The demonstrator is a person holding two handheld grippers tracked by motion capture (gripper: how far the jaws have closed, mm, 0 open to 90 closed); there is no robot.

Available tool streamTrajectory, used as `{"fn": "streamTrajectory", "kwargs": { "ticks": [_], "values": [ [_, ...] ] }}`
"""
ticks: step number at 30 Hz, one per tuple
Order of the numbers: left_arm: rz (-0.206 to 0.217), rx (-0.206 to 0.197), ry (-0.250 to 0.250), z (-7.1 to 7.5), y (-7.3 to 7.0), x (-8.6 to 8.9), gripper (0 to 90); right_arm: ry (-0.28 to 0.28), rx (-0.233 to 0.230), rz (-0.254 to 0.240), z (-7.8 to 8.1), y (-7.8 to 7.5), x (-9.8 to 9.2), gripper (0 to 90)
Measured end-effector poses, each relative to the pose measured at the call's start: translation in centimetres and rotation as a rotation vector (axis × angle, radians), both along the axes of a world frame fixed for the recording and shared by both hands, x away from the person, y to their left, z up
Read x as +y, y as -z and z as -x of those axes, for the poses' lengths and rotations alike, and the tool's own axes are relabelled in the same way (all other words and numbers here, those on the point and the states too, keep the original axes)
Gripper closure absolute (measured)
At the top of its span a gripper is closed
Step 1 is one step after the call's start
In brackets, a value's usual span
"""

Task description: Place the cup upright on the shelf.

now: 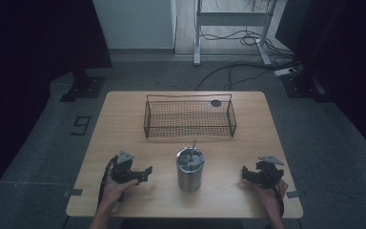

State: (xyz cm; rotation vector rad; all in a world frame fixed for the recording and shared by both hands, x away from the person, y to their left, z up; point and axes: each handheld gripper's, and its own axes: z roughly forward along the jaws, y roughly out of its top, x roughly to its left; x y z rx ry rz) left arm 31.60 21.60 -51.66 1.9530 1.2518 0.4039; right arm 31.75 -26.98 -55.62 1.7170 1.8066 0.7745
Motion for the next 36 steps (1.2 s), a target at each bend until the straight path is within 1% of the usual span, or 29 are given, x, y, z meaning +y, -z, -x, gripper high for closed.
{"fn": "streamTrajectory", "kwargs": {
  "ticks": [6, 10, 16, 23, 27, 28, 29, 33, 36],
  "values": [
    [-0.011, 0.003, 0.005, 0.1, 0.1, 0.0, 3.1, -0.009, -0.004, 0.002, 0.2, 0.0, -0.1, 2.4],
    [-0.009, 0.002, 0.003, 0.1, 0.1, 0.0, 3.1, -0.019, -0.005, 0.002, 0.4, 0.0, -0.3, 2.5],
    [-0.004, 0.002, -0.010, 0.0, 0.1, 0.2, 3.0, -0.018, -0.005, 0.001, 0.6, 0.0, -0.3, 2.8],
    [0.005, -0.001, -0.013, 0.1, -0.1, 0.4, 3.5, -0.019, -0.005, 0.001, 0.6, 0.0, -0.3, 3.0],
    [0.021, -0.020, -0.015, 0.4, -0.6, 0.5, 3.8, -0.020, -0.007, 0.002, 0.7, 0.0, -0.3, 3.2],
    [0.033, -0.031, -0.013, 0.5, -1.0, 0.4, 3.8, -0.021, -0.008, 0.001, 0.7, 0.0, -0.4, 3.3],
    [0.033, -0.031, -0.013, 0.5, -1.0, 0.4, 3.9, -0.021, -0.008, 0.001, 0.7, 0.0, -0.4, 3.3],
    [0.057, -0.051, -0.003, 0.8, -1.6, 0.3, 4.0, -0.020, -0.009, -0.001, 0.7, 0.0, -0.3, 3.7],
    [0.067, -0.068, 0.013, 1.2, -2.1, 0.0, 4.1, -0.022, -0.009, 0.000, 0.8, 0.0, -0.4, 4.1]
  ]
}}
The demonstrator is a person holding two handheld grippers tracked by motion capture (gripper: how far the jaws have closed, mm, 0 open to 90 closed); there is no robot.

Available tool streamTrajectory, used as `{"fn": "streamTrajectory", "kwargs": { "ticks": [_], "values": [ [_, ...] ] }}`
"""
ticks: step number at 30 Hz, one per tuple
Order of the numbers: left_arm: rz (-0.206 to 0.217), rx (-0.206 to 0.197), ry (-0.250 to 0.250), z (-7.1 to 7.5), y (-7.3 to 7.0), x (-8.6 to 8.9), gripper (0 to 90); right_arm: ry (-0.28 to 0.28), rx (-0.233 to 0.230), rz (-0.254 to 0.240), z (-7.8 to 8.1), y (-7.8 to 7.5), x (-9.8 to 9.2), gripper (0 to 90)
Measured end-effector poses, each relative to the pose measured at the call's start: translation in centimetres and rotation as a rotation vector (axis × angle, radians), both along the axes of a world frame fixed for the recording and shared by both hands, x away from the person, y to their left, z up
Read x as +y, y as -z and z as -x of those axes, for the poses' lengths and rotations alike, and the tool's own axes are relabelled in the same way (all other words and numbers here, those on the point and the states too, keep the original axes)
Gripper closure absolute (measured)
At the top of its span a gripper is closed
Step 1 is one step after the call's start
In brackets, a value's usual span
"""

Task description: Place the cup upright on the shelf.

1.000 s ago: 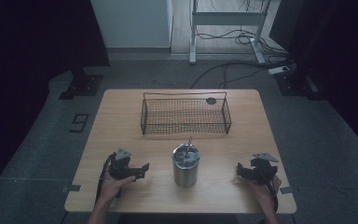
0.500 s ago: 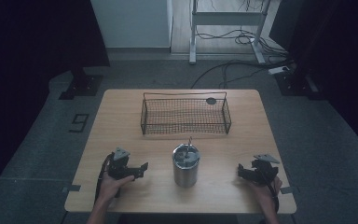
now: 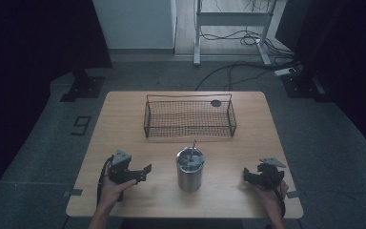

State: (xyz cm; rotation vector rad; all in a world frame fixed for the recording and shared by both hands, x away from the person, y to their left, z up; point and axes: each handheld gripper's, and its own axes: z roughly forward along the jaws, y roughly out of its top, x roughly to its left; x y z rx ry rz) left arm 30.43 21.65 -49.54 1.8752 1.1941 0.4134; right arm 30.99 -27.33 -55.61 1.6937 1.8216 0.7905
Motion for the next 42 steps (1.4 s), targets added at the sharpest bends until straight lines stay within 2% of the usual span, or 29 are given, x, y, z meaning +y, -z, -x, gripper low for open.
{"fn": "streamTrajectory", "kwargs": {
  "ticks": [7, 13, 25, 42],
  "values": [
    [0.000, -0.042, 0.055, 1.0, -1.2, -1.3, 3.9, 0.001, -0.001, -0.001, 0.1, 0.0, 0.0, 4.7],
    [0.007, -0.060, 0.086, 1.6, -1.7, -2.2, 3.7, 0.000, -0.001, -0.001, 0.1, 0.0, 0.0, 4.7],
    [0.007, -0.067, 0.158, 2.3, -2.1, -4.2, 3.1, 0.002, -0.003, -0.001, 0.1, 0.0, 0.0, 5.3],
    [0.013, -0.081, 0.227, 3.3, -2.4, -6.8, 3.8, 0.002, -0.003, -0.001, 0.1, 0.0, 0.0, 5.3]
  ]
}}
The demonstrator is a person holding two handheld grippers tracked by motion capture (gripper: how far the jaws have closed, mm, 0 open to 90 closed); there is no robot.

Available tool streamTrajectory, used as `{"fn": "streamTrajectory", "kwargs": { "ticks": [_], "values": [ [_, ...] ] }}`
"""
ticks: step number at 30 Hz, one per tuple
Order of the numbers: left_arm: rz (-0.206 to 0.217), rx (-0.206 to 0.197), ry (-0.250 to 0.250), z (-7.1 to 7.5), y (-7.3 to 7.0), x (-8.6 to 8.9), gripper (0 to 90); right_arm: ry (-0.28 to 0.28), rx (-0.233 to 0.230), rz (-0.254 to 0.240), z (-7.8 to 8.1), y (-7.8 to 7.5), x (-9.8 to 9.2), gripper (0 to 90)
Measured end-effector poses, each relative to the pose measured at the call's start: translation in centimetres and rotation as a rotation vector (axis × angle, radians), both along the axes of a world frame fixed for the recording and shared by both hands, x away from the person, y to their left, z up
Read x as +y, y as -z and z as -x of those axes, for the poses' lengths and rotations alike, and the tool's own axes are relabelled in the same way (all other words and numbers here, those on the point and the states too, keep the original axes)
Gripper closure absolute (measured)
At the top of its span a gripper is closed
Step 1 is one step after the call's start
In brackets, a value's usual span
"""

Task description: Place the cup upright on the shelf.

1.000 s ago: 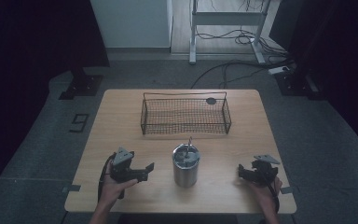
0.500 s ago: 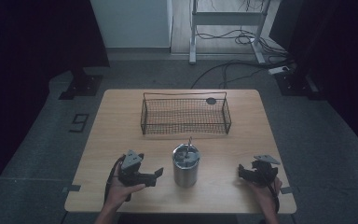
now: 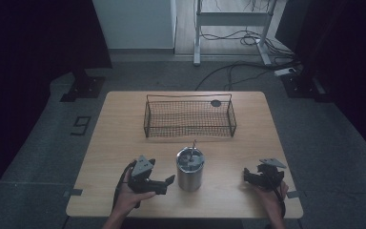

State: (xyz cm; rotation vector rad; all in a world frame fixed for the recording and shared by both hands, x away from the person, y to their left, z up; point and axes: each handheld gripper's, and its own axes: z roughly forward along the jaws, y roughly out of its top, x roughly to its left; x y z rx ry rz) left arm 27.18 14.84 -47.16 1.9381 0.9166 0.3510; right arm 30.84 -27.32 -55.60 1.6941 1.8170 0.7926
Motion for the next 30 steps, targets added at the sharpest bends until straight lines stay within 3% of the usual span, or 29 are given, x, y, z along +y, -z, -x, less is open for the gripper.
{"fn": "streamTrajectory", "kwargs": {
  "ticks": [30],
  "values": [
    [-0.042, -0.013, 0.104, -0.3, 0.5, -5.9, 0.0, 0.000, 0.000, 0.000, 0.0, 0.0, 0.0, 5.3]
  ]
}}
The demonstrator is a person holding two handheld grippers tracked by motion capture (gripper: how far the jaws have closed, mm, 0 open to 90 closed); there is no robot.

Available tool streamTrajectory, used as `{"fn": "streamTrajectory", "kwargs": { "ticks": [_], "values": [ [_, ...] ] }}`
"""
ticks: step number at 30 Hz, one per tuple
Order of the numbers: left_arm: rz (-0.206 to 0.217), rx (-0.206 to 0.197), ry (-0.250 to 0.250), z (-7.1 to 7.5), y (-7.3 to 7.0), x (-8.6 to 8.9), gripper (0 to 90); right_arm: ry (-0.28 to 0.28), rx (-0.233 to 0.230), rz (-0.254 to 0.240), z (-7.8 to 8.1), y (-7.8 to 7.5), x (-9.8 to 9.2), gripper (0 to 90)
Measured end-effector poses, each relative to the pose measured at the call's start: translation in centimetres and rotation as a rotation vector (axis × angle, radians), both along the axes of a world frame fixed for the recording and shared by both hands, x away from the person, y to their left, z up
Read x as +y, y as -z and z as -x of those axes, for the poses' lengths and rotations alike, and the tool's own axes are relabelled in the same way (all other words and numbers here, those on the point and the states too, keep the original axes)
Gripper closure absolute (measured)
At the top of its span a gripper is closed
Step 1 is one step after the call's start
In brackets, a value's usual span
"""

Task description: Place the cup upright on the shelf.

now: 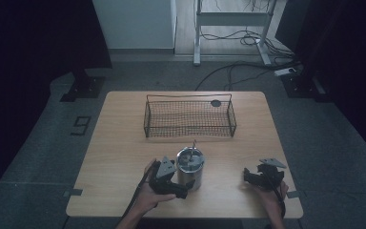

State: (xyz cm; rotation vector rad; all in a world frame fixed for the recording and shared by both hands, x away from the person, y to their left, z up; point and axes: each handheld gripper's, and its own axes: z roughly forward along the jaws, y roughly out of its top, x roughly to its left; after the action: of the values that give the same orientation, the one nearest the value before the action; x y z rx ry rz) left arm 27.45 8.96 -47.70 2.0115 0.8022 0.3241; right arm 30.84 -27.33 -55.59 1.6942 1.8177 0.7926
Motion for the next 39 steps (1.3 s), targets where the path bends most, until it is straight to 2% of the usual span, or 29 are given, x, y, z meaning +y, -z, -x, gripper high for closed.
{"fn": "streamTrajectory", "kwargs": {
  "ticks": [8, 17, 25, 31, 39],
  "values": [
    [-0.008, 0.012, 0.007, -0.5, 0.4, -0.9, 0.0, 0.000, 0.000, 0.000, 0.0, 0.0, 0.0, 5.2],
    [-0.034, -0.007, -0.038, -1.2, 0.7, -2.2, 1.0, 0.000, 0.000, 0.000, 0.0, 0.0, 0.0, 5.2],
    [-0.066, -0.019, -0.055, -1.5, 1.2, -3.0, 2.4, 0.000, 0.000, 0.000, 0.0, 0.0, 0.0, 5.2],
    [-0.059, -0.031, -0.079, -1.5, 1.3, -3.4, 2.9, 0.001, 0.000, 0.000, 0.0, 0.0, 0.0, 5.5],
    [-0.069, -0.036, -0.051, -1.5, 1.2, -3.2, 4.1, 0.003, -0.001, 0.000, 0.1, 0.0, 0.0, 5.6]
  ]
}}
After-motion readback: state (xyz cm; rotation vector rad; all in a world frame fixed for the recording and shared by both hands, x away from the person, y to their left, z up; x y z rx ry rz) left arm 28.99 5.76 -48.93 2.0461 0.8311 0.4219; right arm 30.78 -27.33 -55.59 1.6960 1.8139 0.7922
